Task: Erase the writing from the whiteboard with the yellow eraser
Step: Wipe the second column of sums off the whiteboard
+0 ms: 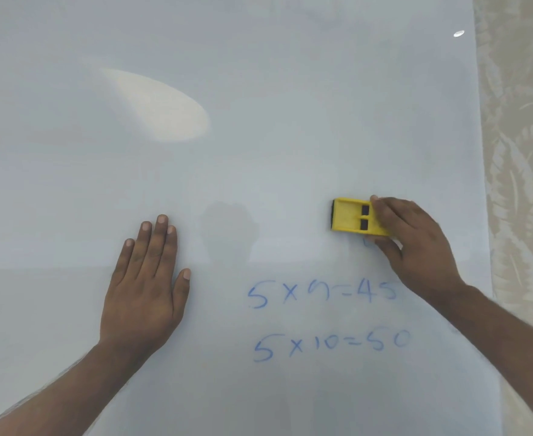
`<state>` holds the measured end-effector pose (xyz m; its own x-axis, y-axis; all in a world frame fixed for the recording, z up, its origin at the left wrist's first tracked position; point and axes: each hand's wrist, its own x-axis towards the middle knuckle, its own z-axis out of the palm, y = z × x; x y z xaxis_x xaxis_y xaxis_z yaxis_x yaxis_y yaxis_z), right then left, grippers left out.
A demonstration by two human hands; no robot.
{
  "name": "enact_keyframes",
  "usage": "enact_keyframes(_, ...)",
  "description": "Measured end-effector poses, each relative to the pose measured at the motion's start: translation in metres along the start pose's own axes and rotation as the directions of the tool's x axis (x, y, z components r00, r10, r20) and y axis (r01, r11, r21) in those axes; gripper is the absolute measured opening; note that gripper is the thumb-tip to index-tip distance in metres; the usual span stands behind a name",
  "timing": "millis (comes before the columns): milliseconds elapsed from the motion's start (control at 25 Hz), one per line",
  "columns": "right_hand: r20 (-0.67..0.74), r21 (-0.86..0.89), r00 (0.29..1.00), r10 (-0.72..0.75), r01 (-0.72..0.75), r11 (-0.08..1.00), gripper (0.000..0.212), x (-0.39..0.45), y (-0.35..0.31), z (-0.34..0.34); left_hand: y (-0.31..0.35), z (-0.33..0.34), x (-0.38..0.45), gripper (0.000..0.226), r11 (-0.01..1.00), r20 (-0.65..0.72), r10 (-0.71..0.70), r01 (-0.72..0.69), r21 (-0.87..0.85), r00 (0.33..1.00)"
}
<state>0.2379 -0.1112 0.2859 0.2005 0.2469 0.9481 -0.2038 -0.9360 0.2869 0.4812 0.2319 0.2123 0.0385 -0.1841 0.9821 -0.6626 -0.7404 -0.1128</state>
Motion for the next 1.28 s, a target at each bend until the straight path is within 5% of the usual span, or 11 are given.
enact_keyframes(200,-0.004,0.036,0.994,0.113,-0.113,0.993,0.052,-0.059,-0.024,0.015,0.007,0.003,-0.011,0.066,1.0,0.0,-0.024,0.024,0.01,1.0)
enact_keyframes(400,0.114,-0.011,0.992,-0.054,0.056,0.998,0.052,-0.067,-0.023,0.008,0.01,0.005,-0.017,0.067,1.0,0.008,-0.018,0.018,0.02,1.0)
enact_keyframes(560,-0.079,0.057,0.976,0.201,-0.197,0.979,0.055,-0.014,-0.042,0.019,0.012,0.007,-0.024,0.067,0.999,0.016,-0.022,0.022,0.024,1.0)
enact_keyframes(640,-0.125,0.083,0.968,0.218,-0.209,0.974,0.055,0.007,-0.066,0.029,0.013,0.008,-0.027,0.067,0.999,0.021,-0.026,0.025,0.022,0.999)
enact_keyframes(880,0.021,0.146,0.997,-0.07,0.067,0.987,0.051,-0.021,-0.132,0.051,0.014,0.009,-0.037,0.067,1.0,0.044,-0.013,0.013,0.011,0.999)
enact_keyframes(1080,0.112,0.034,0.937,-0.332,0.331,0.943,0.048,-0.049,-0.1,0.035,0.016,0.008,-0.053,0.066,1.0,0.065,-0.013,0.012,0.006,0.998)
enact_keyframes(1280,-0.013,0.091,1.0,0.005,-0.004,0.996,0.052,-0.018,-0.089,0.034,0.02,0.01,-0.066,0.066,0.999,0.069,-0.037,0.037,0.012,0.997)
